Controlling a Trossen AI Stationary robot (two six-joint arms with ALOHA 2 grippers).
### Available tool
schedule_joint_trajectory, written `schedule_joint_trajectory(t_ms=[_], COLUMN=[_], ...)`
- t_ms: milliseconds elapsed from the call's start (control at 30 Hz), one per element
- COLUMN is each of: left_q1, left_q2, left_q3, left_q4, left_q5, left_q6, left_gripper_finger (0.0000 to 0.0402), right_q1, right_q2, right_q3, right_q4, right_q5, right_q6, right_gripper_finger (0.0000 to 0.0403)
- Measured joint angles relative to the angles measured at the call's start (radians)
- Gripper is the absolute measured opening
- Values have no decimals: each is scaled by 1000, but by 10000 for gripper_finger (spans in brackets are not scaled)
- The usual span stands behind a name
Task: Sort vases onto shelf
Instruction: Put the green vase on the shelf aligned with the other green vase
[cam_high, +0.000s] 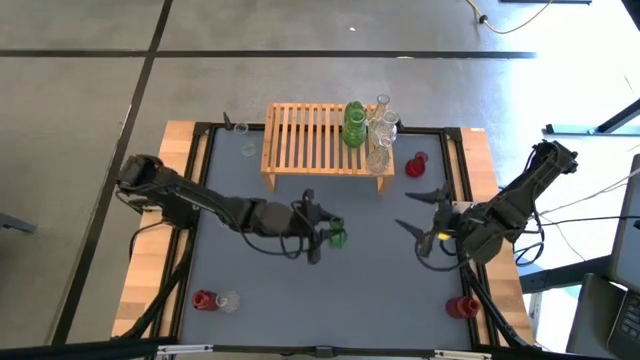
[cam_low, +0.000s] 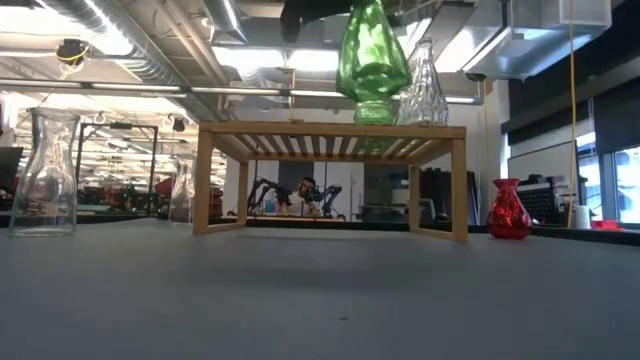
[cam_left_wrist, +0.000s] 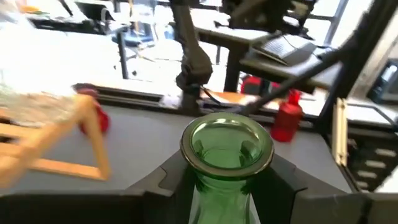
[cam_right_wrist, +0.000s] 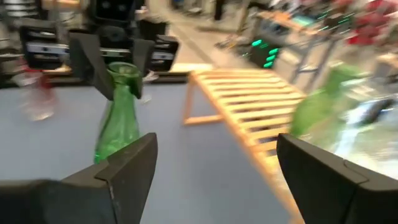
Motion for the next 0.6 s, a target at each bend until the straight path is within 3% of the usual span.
schedule_joint_trajectory(t_ms=[167,367,600], left_q1=[92,234,342], left_q2=[-65,-57,-30], left_q3=[5,113,231], left_q4=[-20,-128,-195], left_q5=[13,133,191], left_q6=[35,96,182], left_gripper_finger=[126,126,126], right_q1=[0,0,0], right_q2=[2,2,-3], right_q3=[1,1,1], right_q4=[-4,-9,-89], right_q5=[181,394,423], right_q6=[-19,-65,-66], right_gripper_finger=[317,317,317])
